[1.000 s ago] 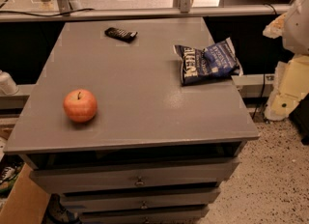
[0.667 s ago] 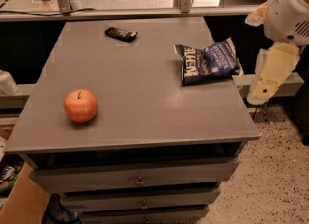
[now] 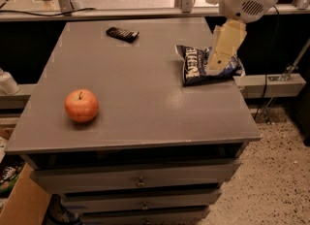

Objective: Move rxbar chocolate near apple

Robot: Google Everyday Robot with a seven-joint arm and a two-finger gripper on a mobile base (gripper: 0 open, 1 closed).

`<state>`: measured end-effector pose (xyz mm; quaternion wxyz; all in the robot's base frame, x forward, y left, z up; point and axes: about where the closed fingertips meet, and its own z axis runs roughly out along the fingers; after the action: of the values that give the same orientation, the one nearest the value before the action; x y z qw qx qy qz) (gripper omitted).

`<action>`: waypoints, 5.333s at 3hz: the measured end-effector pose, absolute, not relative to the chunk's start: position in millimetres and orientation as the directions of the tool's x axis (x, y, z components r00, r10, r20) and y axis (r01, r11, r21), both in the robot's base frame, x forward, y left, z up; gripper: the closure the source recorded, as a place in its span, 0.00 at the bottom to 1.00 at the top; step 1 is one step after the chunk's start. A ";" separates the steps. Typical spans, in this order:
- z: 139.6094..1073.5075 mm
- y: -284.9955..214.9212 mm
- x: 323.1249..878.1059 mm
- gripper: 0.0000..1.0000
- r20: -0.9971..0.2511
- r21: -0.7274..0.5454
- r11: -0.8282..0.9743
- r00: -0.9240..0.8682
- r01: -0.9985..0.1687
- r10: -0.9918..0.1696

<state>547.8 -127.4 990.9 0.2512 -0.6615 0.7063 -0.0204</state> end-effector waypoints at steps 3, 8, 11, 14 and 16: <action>976.4 -89.9 585.0 0.00 -0.417 -0.367 0.146 0.022 -0.919 -0.909; 900.6 -5.0 770.2 0.00 -0.725 -0.214 0.385 -0.118 -0.897 -0.678; 856.6 54.7 826.3 0.00 -0.685 -0.181 0.388 -0.167 -0.904 -0.709; 832.4 90.9 848.1 0.18 -0.703 -0.096 0.420 -0.237 -0.902 -0.671; 830.2 92.3 850.8 0.64 -0.705 -0.078 0.424 -0.251 -0.902 -0.663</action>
Offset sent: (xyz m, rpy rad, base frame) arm 0.0206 0.0278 -0.0057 0.0486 -0.0120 0.0196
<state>850.8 92.3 830.2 0.3419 -0.5074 0.7714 0.1747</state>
